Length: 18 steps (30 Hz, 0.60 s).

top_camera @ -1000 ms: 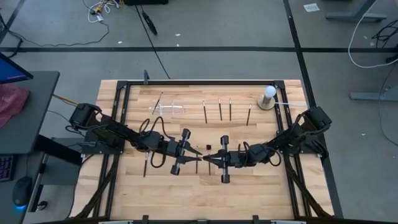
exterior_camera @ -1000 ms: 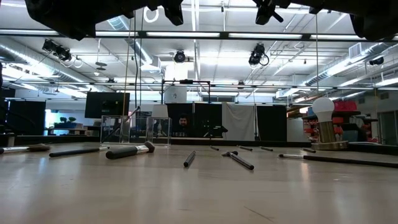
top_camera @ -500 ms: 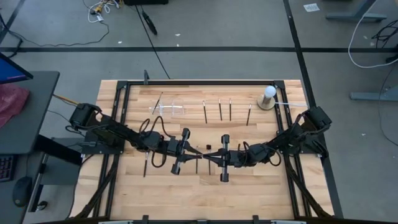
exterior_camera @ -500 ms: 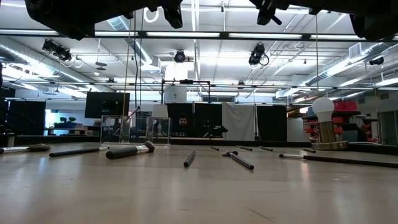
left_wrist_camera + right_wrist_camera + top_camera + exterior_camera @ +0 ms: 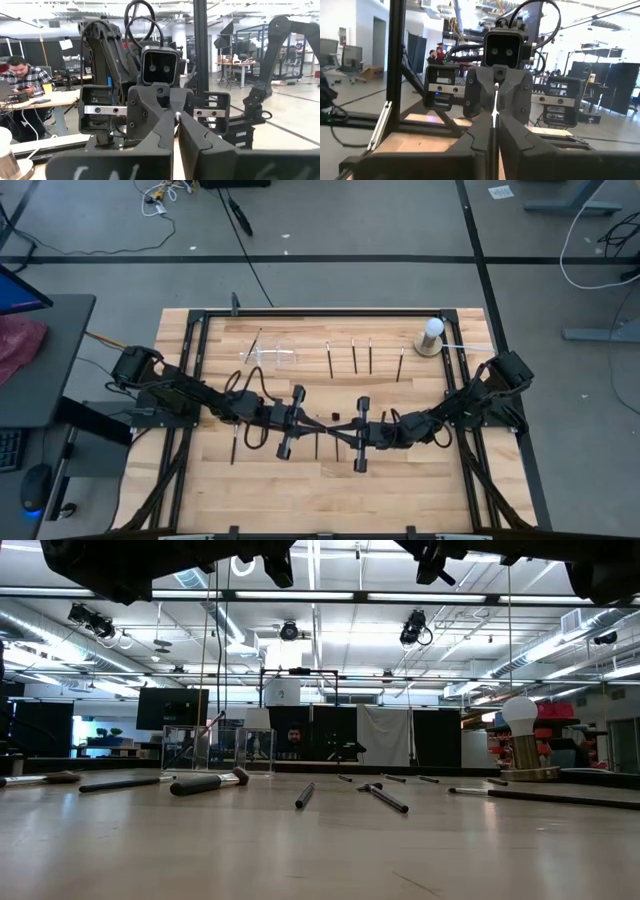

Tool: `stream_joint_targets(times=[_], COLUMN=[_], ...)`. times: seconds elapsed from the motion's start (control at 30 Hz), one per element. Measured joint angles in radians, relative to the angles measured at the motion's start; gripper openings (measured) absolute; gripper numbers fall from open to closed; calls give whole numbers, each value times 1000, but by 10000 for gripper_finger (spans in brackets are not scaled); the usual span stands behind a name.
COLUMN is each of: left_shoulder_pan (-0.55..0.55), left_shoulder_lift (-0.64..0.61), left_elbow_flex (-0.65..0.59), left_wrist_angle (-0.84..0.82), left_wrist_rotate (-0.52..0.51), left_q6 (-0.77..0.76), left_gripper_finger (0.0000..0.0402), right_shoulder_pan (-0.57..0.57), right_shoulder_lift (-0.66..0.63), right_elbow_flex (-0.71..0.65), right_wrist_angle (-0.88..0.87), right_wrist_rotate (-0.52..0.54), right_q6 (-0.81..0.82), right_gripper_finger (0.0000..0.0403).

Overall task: Put items in baskets/containers
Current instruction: Put the eyeshadow brush into the transparent organizer

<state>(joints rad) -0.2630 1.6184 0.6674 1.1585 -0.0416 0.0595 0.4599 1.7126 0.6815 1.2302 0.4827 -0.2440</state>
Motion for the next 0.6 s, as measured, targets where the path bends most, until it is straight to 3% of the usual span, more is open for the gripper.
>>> stream_joint_targets(times=[0.3, 0.6], left_shoulder_pan=[1, 5], left_shoulder_lift=[-9, -111], left_elbow_flex=[0, 0], left_wrist_angle=[-133, -434], left_wrist_rotate=[-36, -155], left_q6=[-4, -24], left_gripper_finger=[2, 1], right_shoulder_pan=[43, 140], right_shoulder_lift=[-42, -161], right_elbow_flex=[0, 0], right_wrist_angle=[-173, -497], right_wrist_rotate=[237, 508], right_q6=[0, 138], right_gripper_finger=[124, 198])
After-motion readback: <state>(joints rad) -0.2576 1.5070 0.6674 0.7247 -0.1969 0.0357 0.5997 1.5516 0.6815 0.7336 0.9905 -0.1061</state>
